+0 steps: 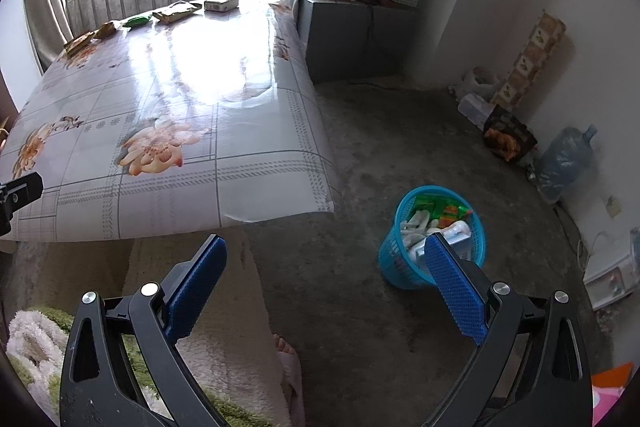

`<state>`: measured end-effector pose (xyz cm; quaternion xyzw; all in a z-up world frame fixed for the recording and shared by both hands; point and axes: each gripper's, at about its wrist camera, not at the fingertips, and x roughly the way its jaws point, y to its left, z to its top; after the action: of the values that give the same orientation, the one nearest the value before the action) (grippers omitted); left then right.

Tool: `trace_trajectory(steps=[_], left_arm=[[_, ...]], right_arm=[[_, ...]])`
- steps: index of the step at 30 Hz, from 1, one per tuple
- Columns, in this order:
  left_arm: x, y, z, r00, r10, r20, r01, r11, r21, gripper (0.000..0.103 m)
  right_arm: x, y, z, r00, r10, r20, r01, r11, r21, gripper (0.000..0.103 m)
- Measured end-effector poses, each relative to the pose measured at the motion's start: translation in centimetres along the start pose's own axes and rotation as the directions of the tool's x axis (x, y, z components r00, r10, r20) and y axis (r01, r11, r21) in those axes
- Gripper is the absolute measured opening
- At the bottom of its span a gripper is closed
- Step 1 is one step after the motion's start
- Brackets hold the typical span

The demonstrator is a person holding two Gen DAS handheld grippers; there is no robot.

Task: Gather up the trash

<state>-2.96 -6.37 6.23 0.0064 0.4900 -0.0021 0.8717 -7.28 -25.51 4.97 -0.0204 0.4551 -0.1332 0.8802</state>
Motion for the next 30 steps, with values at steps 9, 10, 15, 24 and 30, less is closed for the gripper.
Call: trace_trajectory(steps=[9, 10, 15, 24, 30], left_arm=[[0.10, 0.20, 0.06, 1.000, 0.003, -0.003, -0.003, 1.000, -0.006, 0.098], [0.09, 0.19, 0.05, 1.000, 0.002, -0.003, -0.002, 1.000, -0.007, 0.098], [0.27, 0.17, -0.01, 1.000, 0.002, -0.010, -0.002, 1.000, -0.004, 0.098], [0.32, 0.16, -0.05, 1.000, 0.002, -0.012, -0.002, 1.000, -0.003, 0.098], [0.29, 0.09, -0.07, 1.000, 0.003, -0.012, -0.003, 1.000, -0.003, 0.098]], right_arm=[[0.10, 0.13, -0.07, 1.000, 0.006, 0.000, -0.006, 1.000, -0.002, 0.095], [0.09, 0.14, -0.06, 1.000, 0.006, 0.000, -0.006, 1.000, -0.002, 0.095], [0.13, 0.35, -0.16, 1.000, 0.008, -0.002, -0.008, 1.000, -0.004, 0.095], [0.22, 0.42, -0.17, 1.000, 0.010, -0.004, -0.010, 1.000, -0.006, 0.095], [0.23, 0.40, -0.15, 1.000, 0.012, -0.005, -0.012, 1.000, -0.005, 0.095]])
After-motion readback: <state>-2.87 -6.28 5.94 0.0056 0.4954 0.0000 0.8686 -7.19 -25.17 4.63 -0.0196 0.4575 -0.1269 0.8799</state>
